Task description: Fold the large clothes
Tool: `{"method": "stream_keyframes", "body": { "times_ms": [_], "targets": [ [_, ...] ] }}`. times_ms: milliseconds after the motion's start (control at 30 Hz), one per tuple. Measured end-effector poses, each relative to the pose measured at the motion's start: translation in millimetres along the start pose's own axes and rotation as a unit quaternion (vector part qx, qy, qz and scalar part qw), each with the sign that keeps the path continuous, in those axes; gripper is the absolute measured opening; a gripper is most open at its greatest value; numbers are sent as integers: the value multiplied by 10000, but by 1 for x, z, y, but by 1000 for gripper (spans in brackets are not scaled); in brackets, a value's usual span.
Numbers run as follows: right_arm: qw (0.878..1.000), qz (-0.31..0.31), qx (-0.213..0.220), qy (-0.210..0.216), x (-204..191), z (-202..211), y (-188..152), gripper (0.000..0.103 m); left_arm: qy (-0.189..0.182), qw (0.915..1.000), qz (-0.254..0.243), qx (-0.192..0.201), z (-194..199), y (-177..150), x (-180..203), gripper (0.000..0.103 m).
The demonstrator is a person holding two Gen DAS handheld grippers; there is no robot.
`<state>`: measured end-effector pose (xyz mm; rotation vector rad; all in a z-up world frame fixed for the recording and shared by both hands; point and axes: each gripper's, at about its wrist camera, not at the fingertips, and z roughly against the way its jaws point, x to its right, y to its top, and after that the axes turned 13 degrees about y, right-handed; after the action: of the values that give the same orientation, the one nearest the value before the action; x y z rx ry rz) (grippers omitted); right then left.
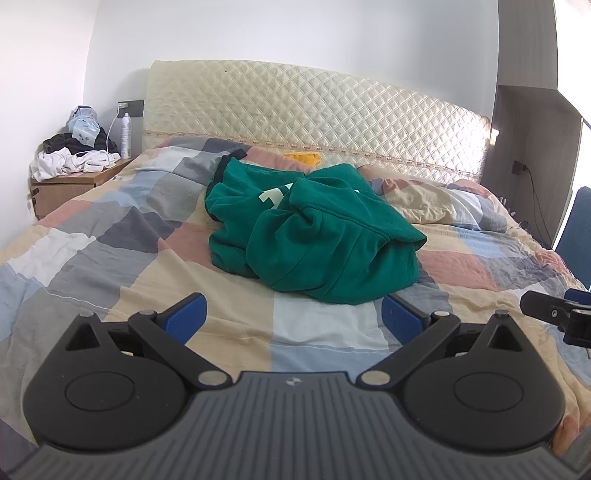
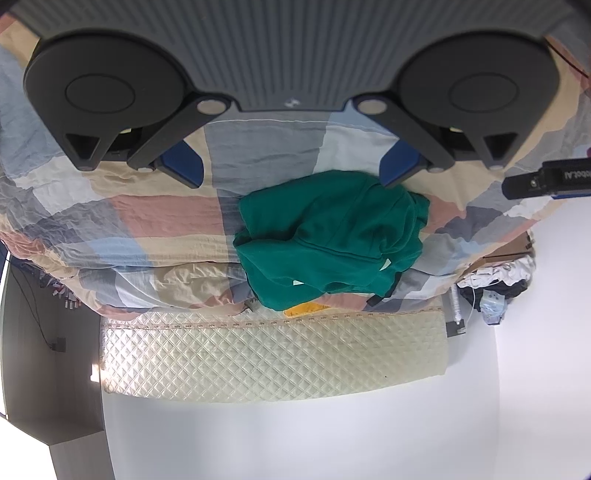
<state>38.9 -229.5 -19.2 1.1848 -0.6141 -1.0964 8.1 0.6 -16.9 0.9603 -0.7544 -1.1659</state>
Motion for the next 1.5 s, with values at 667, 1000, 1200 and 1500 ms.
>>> {"method": "stream_keyframes", "body": {
  "times_ms": [667,1000,1200,1500],
  "targets": [
    [9997,135,171,-116,-7,3,0,103,-29,9999,81,-93,-2,1,-4,102],
    [9992,154,266,-250,-9,13,2,103,-16,10000,55,-27,6,1,-2,102],
    [9992,41,272,-279,-8,8,10,103,-95,9997,227,-63,-1,11,-5,102],
    [9987,-338,356,-150,4,-23,54,103,-154,9992,300,-199,-43,58,6,102]
  ]
}}
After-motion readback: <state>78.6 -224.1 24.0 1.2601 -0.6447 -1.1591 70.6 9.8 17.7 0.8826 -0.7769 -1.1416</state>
